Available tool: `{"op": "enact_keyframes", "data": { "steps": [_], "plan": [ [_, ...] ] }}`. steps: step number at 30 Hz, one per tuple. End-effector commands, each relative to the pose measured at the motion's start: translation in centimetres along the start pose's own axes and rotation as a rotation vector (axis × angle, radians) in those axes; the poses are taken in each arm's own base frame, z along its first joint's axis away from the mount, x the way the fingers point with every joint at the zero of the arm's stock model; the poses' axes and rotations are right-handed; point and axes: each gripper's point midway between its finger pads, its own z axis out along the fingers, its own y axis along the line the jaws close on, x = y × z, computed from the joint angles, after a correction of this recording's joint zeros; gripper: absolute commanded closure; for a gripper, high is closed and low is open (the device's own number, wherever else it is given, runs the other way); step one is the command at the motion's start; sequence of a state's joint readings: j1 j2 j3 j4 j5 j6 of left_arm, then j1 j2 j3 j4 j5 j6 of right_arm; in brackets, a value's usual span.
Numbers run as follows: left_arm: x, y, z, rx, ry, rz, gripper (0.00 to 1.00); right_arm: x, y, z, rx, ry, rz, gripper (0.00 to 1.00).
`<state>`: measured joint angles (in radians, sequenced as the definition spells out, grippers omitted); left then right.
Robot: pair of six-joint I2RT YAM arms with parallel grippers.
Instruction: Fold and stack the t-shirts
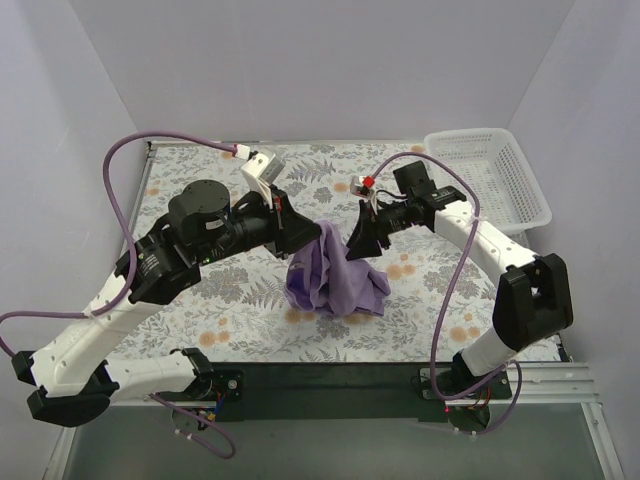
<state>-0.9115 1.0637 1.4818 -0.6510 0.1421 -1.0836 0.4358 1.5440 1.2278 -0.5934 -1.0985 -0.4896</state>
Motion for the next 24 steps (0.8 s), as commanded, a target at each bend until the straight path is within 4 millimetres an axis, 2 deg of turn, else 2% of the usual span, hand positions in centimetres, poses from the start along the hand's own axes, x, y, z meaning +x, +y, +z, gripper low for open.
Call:
{"op": "enact_keyframes", "data": {
  "steps": [1,2,3,5,6,8,10,11,14,16,17,18,19,20,21,22,23,24],
  "plan": [
    [-0.8,-0.6,-1.2,0.024,-0.042,-0.013,1.0,-1.4,-1.0,-0.2,0.052,0.012,-0.042,0.58],
    [-0.7,-0.6,-1.3,0.024,-0.044,-0.016,1.0,-1.7,-0.8,-0.4,0.057,0.01,-0.052,0.85],
    [-0.6,-0.5,-1.4,0.02,-0.043,-0.019,1.0,-2.3,-0.3,-0.8,0.066,0.003,-0.074,0.98],
    [-0.8,-0.4,-1.9,0.01,-0.061,-0.026,1.0,-3.0,-0.1,-1.5,0.116,0.011,-0.114,0.99],
    [-0.9,-0.4,-2.3,0.009,-0.068,-0.027,1.0,-4.5,0.7,-2.6,0.154,-0.003,-0.174,0.99],
    [-1.2,-0.3,-2.6,0.001,-0.086,-0.03,1.0,-5.6,0.8,-4.3,0.25,0.015,-0.25,0.99],
    [-1.7,-0.4,-3.1,-0.004,-0.107,-0.029,1.0,-8.3,1.6,-7.0,0.371,-0.001,-0.36,0.99],
    [-2.1,-0.5,-3.3,-0.004,-0.12,-0.029,1.0,-8.9,2.0,-7.9,0.406,-0.005,-0.387,0.99],
    [-4.0,-1.3,-4.0,0.011,-0.175,-0.019,1.0,-12.9,4.5,-11.6,0.553,-0.049,-0.534,0.99],
    [-5.2,-2.2,-4.2,0.043,-0.205,-0.008,1.0,-15.1,6.6,-13.6,0.623,-0.088,-0.612,0.99],
    [-7.1,-3.5,-5.0,0.086,-0.257,0.002,1.0,-17.5,8.6,-15.0,0.655,-0.135,-0.675,0.99],
    [-7.6,-4.4,-4.6,0.125,-0.256,0.008,1.0,-18.6,9.1,-17.0,0.702,-0.165,-0.69,0.99],
    [-8.6,-5.5,-4.9,0.165,-0.274,0.007,1.0,-20.0,10.7,-17.9,0.691,-0.212,-0.707,0.99],
    [-10.9,-7.3,-6.1,0.225,-0.33,0.019,1.0,-22.3,13.1,-19.6,0.721,-0.26,-0.776,0.99],
    [-11.9,-8.4,-6.6,0.266,-0.349,0.019,1.0,-23.4,14.0,-21.5,0.768,-0.284,-0.804,0.99],
    [-12.1,-9.4,-5.7,0.316,-0.319,0.007,1.0,-24.4,15.7,-22.0,0.749,-0.313,-0.831,0.99],
    [-12.8,-10.3,-5.8,0.349,-0.322,0.002,1.0,-26.4,18.9,-23.3,0.773,-0.352,-0.923,0.99],
    [-14.2,-11.6,-6.2,0.391,-0.342,0.006,1.0,-26.9,19.6,-24.5,0.814,-0.363,-0.94,0.99]
  ]
}}
